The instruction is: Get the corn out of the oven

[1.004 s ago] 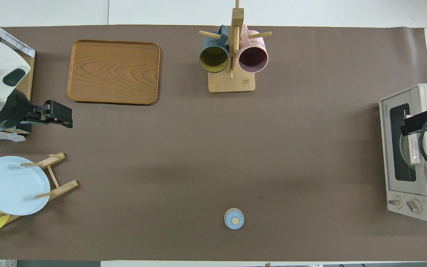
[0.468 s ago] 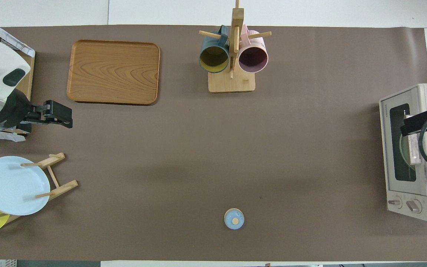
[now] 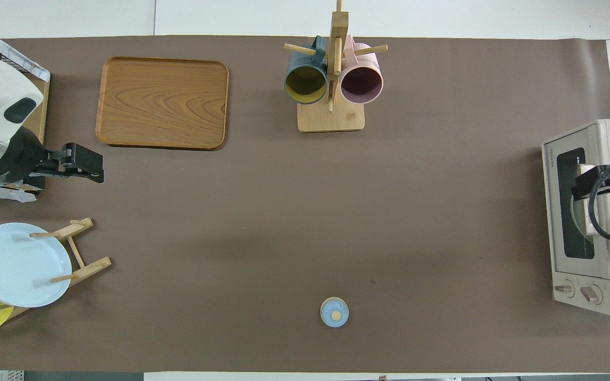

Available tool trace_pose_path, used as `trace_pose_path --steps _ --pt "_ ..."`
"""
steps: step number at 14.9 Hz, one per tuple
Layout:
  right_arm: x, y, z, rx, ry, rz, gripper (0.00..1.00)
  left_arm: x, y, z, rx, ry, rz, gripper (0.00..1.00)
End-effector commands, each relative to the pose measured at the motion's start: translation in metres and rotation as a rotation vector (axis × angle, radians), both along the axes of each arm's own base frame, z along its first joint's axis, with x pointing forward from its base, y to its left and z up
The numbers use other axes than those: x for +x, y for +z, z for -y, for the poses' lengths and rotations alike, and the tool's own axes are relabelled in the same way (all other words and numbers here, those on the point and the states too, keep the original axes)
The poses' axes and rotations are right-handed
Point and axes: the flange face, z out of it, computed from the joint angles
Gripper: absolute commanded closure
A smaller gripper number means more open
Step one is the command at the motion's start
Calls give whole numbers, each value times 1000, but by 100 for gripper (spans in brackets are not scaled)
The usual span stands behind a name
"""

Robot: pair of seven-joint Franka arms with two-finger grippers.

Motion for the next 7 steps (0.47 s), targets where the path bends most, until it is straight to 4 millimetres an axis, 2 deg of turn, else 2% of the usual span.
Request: trace_pose_path --steps 1,5,7 --pt "-18 -22 -2 21 -4 40 100 -4 4 -3 -9 5 -3 0" --pt "-23 -78 13 -53 -29 59 100 -4 4 -3 -9 5 -3 0" --pt "-22 -88 28 -95 -57 50 100 -4 4 -3 -9 5 -3 0"
